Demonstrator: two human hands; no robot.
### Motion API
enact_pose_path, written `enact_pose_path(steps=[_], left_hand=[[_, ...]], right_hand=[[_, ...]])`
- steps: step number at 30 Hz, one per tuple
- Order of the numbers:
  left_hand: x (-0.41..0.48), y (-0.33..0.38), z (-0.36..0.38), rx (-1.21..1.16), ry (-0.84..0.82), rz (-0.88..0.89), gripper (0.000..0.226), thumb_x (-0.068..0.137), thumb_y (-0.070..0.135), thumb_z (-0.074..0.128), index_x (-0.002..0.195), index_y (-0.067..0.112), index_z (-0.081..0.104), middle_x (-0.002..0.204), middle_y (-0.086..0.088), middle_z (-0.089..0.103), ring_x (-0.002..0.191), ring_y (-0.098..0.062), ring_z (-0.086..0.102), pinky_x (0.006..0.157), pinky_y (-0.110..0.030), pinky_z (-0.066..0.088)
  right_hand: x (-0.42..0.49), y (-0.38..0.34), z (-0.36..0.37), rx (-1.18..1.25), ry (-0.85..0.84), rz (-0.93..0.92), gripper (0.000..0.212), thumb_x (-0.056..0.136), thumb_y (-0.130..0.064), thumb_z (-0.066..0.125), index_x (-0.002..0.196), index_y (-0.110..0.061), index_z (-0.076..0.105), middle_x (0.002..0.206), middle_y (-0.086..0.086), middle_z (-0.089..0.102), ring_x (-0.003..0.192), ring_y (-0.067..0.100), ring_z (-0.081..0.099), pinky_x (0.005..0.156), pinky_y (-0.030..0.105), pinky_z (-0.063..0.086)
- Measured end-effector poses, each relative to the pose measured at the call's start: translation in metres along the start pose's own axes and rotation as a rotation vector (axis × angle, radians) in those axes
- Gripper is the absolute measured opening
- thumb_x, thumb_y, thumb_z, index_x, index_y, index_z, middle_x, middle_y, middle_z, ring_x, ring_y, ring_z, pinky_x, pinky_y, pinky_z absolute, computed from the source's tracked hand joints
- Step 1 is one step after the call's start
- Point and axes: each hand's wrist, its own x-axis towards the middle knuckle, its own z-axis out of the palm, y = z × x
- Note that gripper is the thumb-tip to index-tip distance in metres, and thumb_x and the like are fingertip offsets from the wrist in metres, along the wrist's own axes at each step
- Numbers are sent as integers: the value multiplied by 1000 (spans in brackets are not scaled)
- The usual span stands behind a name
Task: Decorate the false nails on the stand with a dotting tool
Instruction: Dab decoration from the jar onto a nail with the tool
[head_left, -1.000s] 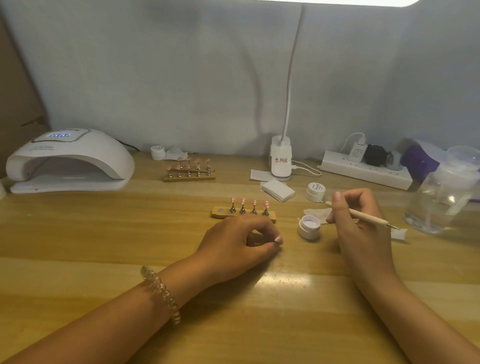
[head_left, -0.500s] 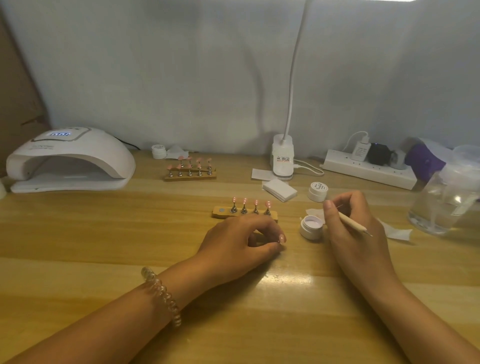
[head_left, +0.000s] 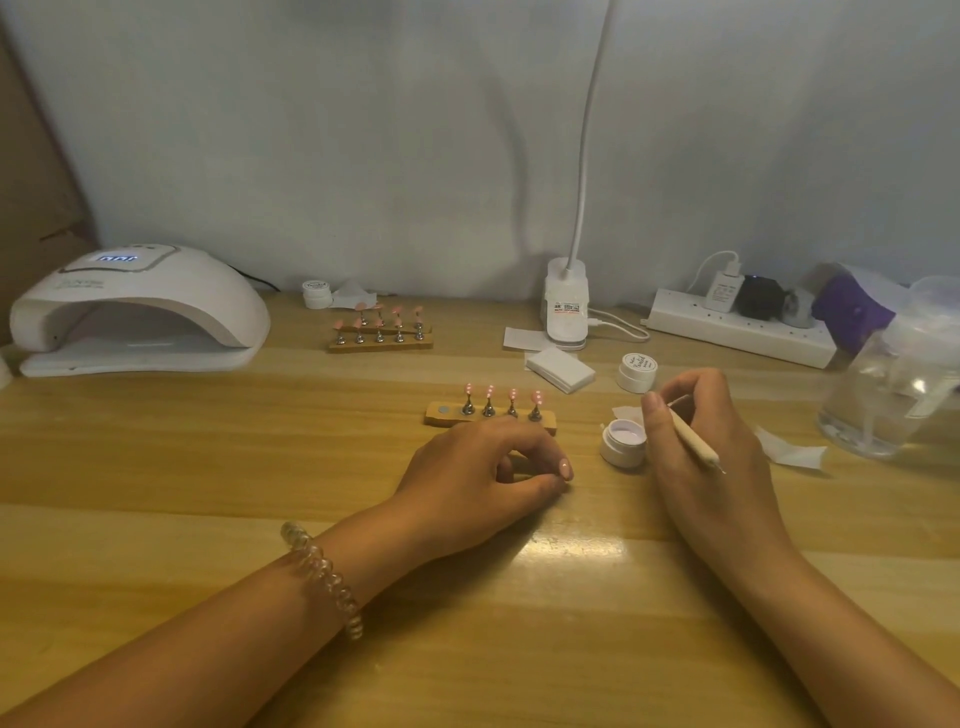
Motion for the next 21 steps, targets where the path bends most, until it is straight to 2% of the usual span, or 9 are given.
enact_pose_path(steps=[2,4,6,10,14,21], left_hand=[[0,0,0,7,-4,-3,6,85,43,69,90,46,68,98,23,66,66,1,48,64,-27,40],[1,0,0,9,-5,-6,5,86,43,70,90,46,68,98,23,66,66,1,49,65,-27,41],[1,0,0,7,-2,-8,6,86,43,70,91,45,68,99,24,66,66,2,49,65,-27,40],[0,0,0,3,-1,-6,7,85,43,70,90,46,68,98,24,66,66,3,49,65,-26,39],[0,0,1,4,5,-4,8,85,43,71,89,48,67,96,25,65,68,3,50,65,-26,39],[1,0,1,9,5,-2,7,85,44,70,91,46,68,97,22,65,68,1,50,65,-27,41]], right_hand=[[2,2,-1,58,21,47,12,102,-31,49,99,-19,48,83,-7,60,77,5,58,60,25,41],[3,4,-3,128,54,109,12,101,-33,49,98,-21,48,83,-4,64,77,7,62,60,22,44],[4,4,-3,230,80,171,10,101,-32,51,94,-25,50,81,-2,65,70,4,63,55,15,46],[5,4,-4,346,107,267,11,99,-31,56,92,-22,56,74,-2,64,55,2,57,44,18,45],[7,3,-4,341,130,277,12,97,-28,59,91,-18,58,70,-4,67,60,-2,59,61,28,46],[5,0,-4,358,110,356,20,90,-22,62,76,-12,51,53,4,62,45,0,53,55,30,38]])
